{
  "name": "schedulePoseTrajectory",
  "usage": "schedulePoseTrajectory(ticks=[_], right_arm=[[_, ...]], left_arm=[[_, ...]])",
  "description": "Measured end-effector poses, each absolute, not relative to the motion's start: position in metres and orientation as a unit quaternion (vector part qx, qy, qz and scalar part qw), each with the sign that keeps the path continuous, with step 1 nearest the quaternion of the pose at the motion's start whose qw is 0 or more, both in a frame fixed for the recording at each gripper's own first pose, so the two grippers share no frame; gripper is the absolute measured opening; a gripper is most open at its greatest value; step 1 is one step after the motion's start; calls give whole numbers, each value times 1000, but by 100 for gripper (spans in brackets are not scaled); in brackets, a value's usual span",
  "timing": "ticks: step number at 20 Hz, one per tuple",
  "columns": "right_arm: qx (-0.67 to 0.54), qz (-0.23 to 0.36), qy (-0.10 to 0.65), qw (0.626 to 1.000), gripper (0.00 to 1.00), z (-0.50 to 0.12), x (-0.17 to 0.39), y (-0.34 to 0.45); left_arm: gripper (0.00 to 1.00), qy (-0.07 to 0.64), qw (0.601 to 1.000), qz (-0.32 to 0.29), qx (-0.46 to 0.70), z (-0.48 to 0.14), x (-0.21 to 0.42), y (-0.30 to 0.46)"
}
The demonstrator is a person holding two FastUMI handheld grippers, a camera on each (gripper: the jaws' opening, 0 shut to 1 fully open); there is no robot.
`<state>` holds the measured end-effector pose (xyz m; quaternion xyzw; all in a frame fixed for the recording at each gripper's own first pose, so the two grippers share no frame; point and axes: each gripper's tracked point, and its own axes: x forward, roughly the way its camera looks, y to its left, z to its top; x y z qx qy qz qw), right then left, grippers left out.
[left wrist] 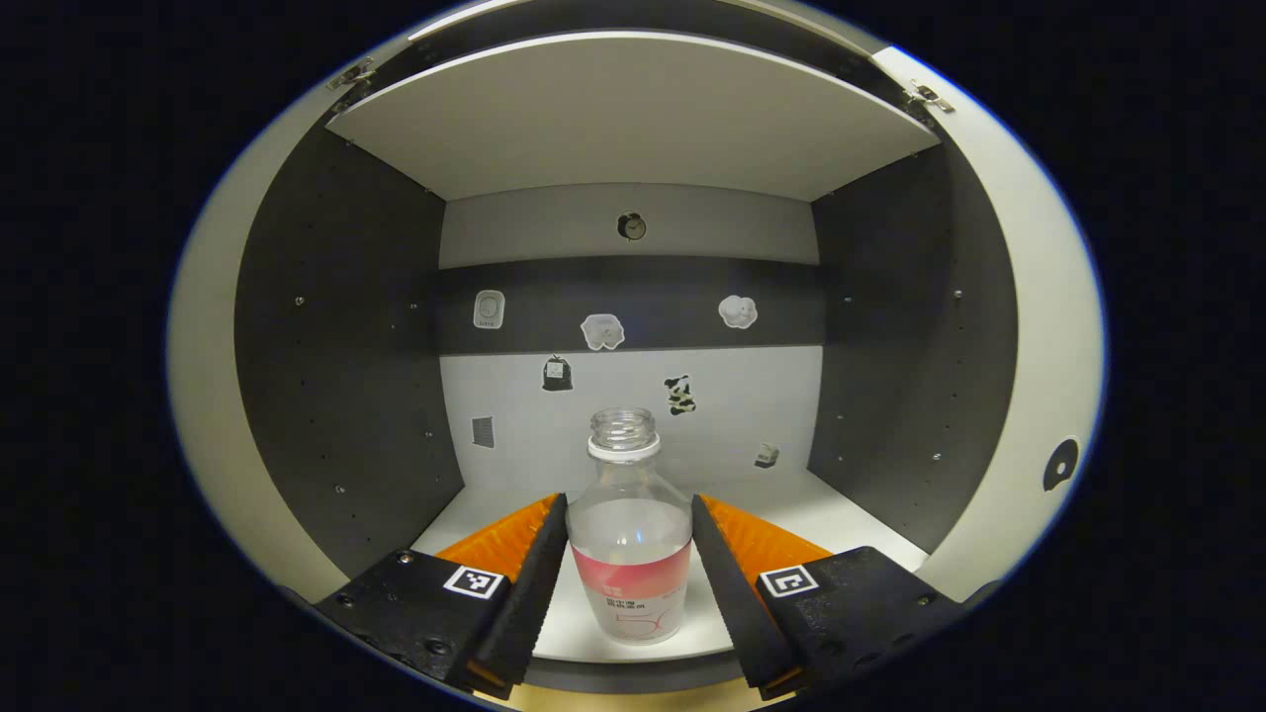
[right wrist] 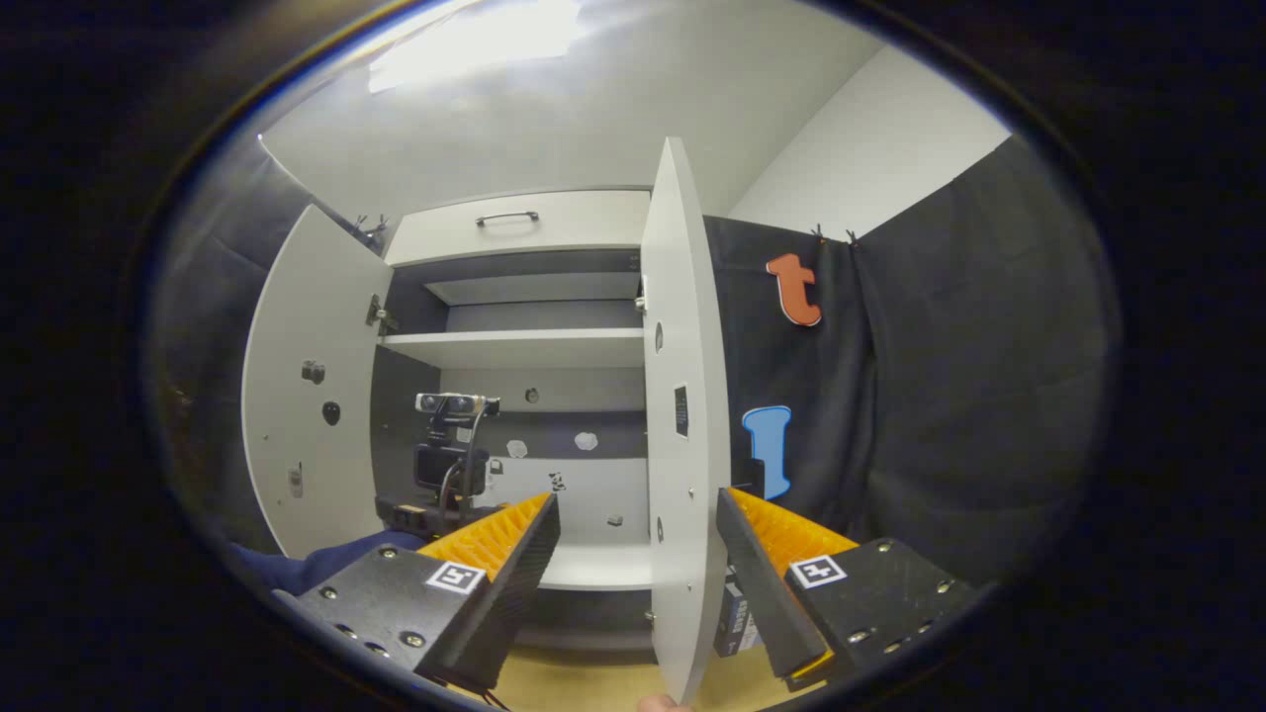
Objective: Grasp the bottle in the cabinet with the left hand and place it on the coaster, then close the right door with the right hand and the left door with the left hand.
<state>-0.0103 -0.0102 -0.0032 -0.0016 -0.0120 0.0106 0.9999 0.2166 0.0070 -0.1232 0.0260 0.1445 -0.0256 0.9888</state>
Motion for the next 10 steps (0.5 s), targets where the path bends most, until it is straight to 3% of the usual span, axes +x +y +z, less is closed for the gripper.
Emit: schedulePoseTrajectory(ticks=[9,10], right_arm=[[14,59,-2,998,96,-6,-25,0],[16,64,-2,998,93,-6,-26,1]], left_arm=[[79,126,984,-121,-23,-113,121,-11],[79,126,982,-136,-18,-118,109,-14]])
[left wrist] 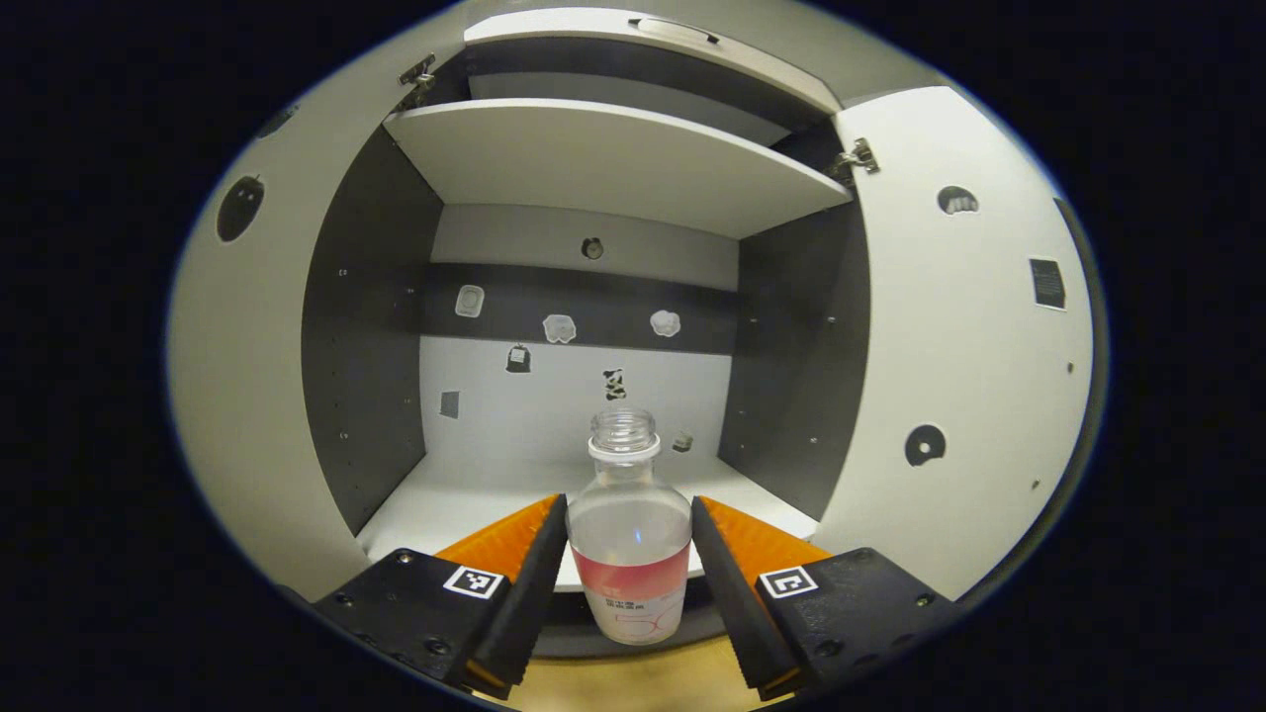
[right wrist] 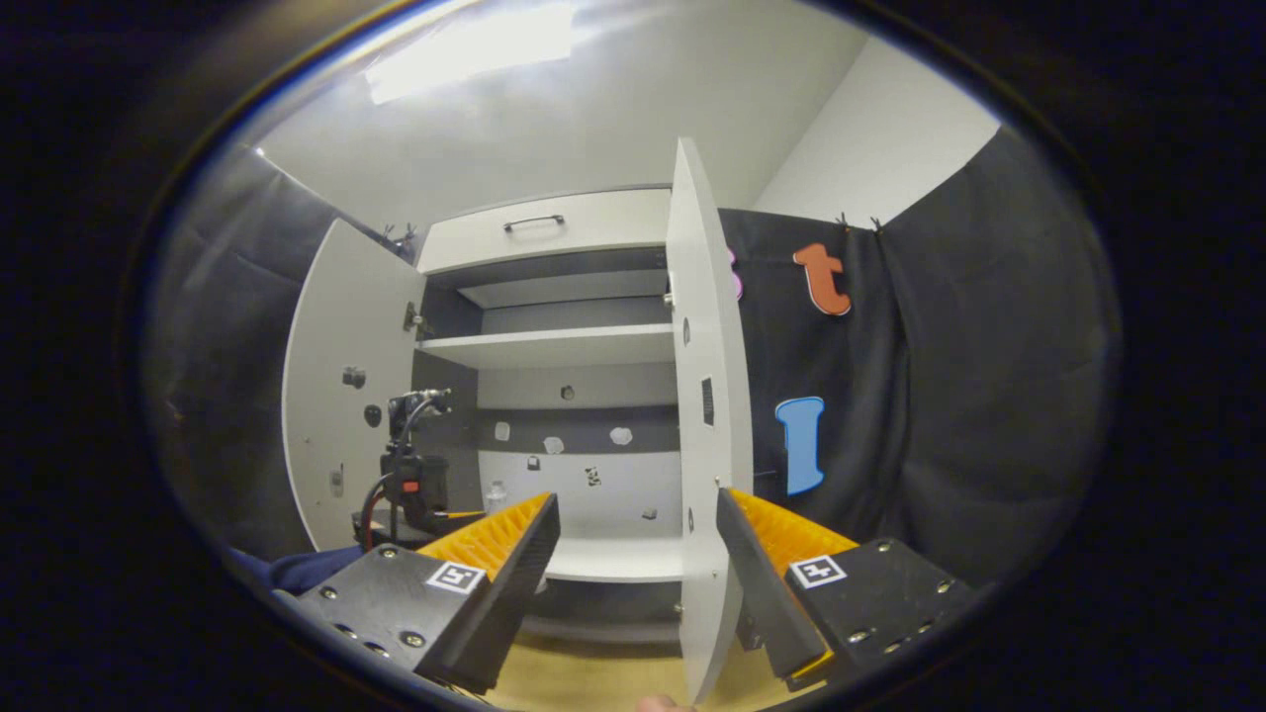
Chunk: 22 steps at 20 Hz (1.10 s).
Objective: Grasp the bottle in the cabinet with the left hand and place it on the coaster, then close the right door with the right hand and the left door with the left hand.
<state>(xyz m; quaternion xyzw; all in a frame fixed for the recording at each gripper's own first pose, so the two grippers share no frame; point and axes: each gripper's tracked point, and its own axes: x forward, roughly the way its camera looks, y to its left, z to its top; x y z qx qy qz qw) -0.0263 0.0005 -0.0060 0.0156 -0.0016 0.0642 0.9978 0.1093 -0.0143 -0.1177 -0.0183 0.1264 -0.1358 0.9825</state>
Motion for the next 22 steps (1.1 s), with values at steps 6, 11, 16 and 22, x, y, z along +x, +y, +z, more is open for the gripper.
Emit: schedulePoseTrajectory(ticks=[6,11,16,22], right_arm=[[24,86,-3,996,96,-5,-30,5],[16,88,-5,996,93,-6,-31,3],[15,84,-4,996,93,-5,-28,1],[10,88,0,996,96,-7,-24,4]], left_arm=[[79,139,957,-252,-32,-151,24,-46],[79,162,930,-327,-42,-186,-48,-61],[80,204,912,-350,-67,-232,-104,-59],[80,260,903,-339,-51,-299,-136,-45]])
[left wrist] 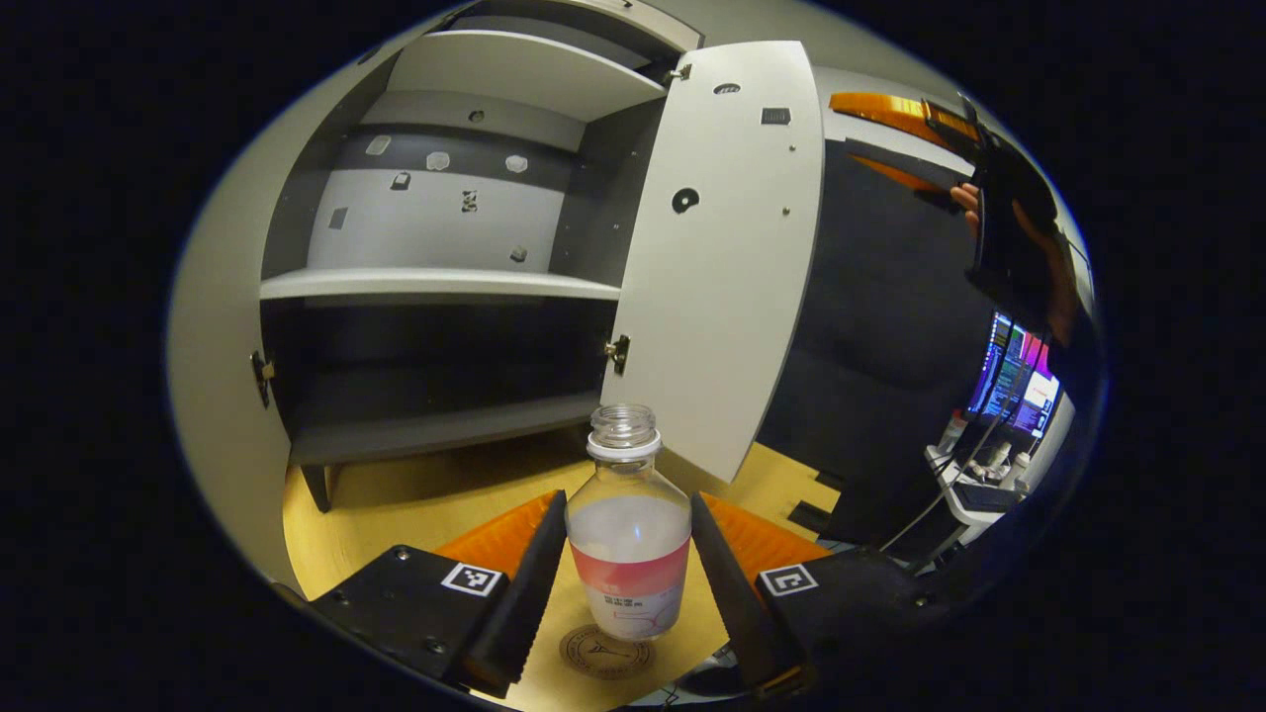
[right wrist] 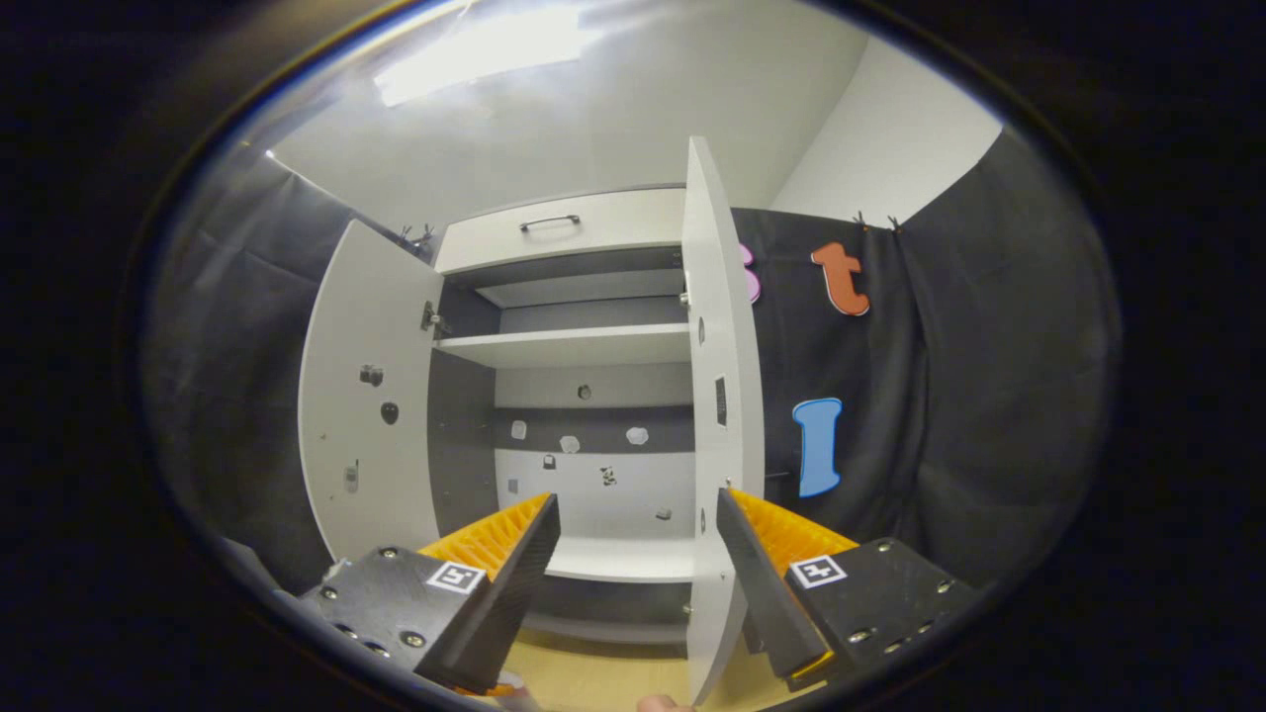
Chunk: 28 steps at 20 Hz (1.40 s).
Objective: Grasp the bottle in the cabinet with the left hand and place it on the coaster, then close the right door with the right hand and the left door with the left hand.
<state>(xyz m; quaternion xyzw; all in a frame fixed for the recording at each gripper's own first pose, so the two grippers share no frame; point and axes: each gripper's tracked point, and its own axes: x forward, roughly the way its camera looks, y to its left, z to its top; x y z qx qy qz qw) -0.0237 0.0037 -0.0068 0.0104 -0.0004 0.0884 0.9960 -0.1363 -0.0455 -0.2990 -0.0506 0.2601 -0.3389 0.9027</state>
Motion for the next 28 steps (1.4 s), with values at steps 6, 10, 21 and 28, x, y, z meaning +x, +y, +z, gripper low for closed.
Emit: schedulePoseTrajectory(ticks=[6,10,21,28], right_arm=[[-1,84,5,996,93,-10,-22,3],[-6,81,10,997,93,-13,-20,2],[-24,100,33,994,93,-31,-16,16],[-30,121,53,991,94,-44,-12,30]], left_arm=[[80,294,895,-329,-61,-347,-147,-39],[81,313,896,-307,-65,-368,-143,-29],[81,275,923,-260,-71,-384,-145,-22],[81,265,922,-282,-21,-387,-163,-32]])
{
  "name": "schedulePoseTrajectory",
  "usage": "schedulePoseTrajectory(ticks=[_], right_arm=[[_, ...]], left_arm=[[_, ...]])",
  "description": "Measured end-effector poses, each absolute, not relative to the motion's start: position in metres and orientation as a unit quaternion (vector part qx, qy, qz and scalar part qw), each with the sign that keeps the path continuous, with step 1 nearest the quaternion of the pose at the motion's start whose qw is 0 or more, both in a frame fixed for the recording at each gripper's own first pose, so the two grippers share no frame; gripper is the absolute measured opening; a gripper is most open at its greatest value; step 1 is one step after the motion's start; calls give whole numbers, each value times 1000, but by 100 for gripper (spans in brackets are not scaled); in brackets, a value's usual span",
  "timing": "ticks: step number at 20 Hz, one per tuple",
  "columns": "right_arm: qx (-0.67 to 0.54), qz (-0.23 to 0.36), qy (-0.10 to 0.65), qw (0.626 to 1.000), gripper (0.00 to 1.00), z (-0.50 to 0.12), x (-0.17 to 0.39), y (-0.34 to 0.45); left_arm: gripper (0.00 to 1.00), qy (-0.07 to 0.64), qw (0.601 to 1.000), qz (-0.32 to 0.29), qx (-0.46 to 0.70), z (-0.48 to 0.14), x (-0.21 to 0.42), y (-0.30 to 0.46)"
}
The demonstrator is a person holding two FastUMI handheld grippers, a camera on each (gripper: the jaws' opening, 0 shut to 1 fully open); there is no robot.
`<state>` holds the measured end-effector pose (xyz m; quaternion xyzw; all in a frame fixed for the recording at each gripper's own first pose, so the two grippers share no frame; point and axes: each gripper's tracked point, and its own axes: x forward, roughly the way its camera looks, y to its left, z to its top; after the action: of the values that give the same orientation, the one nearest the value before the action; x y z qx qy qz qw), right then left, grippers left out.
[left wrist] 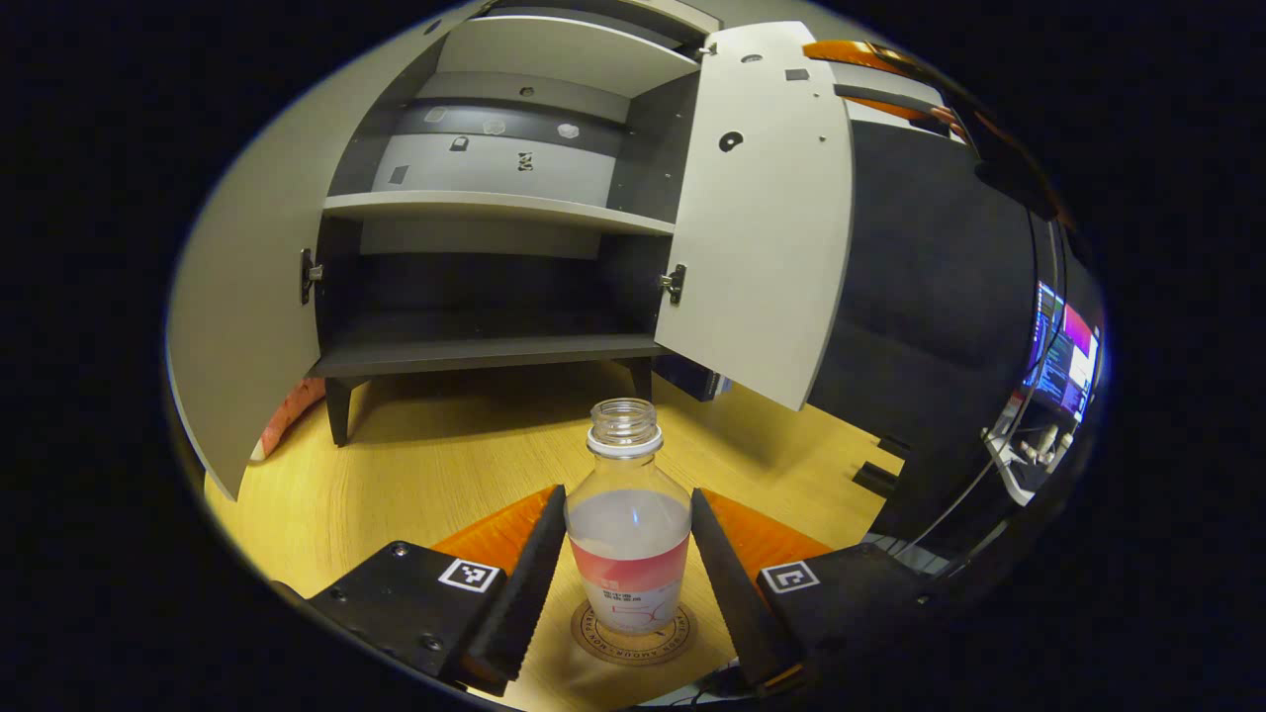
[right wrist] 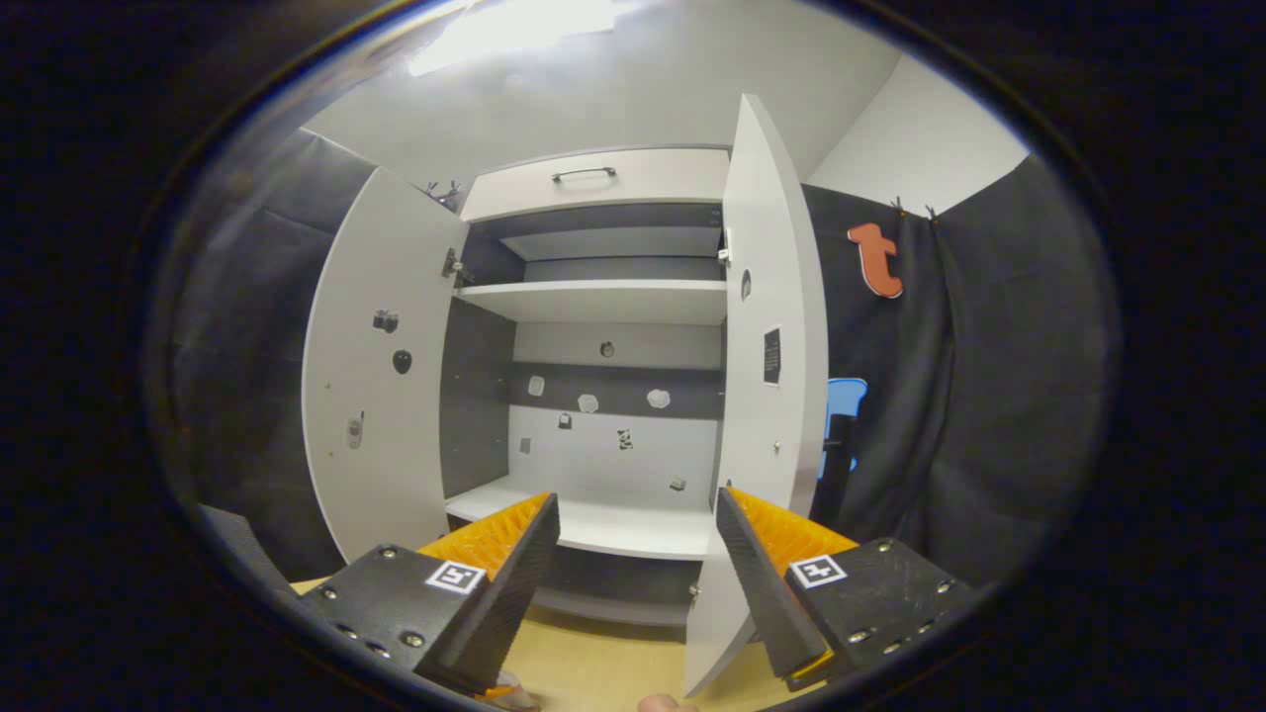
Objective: Grasp the bottle in the cabinet with the left hand and place it on the coaster, then close the right door with the right hand and the left door with the left hand.
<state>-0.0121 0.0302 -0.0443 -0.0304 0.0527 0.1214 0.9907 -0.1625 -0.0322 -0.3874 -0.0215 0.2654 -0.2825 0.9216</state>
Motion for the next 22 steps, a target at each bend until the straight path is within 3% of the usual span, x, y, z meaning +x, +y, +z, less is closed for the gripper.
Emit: schedulePoseTrajectory(ticks=[7,22], right_arm=[[-38,127,57,990,96,-50,-15,30],[-35,121,44,991,96,-44,-20,19]], left_arm=[[88,277,915,-293,25,-394,-175,-37],[88,249,920,-293,77,-347,-154,-43]])
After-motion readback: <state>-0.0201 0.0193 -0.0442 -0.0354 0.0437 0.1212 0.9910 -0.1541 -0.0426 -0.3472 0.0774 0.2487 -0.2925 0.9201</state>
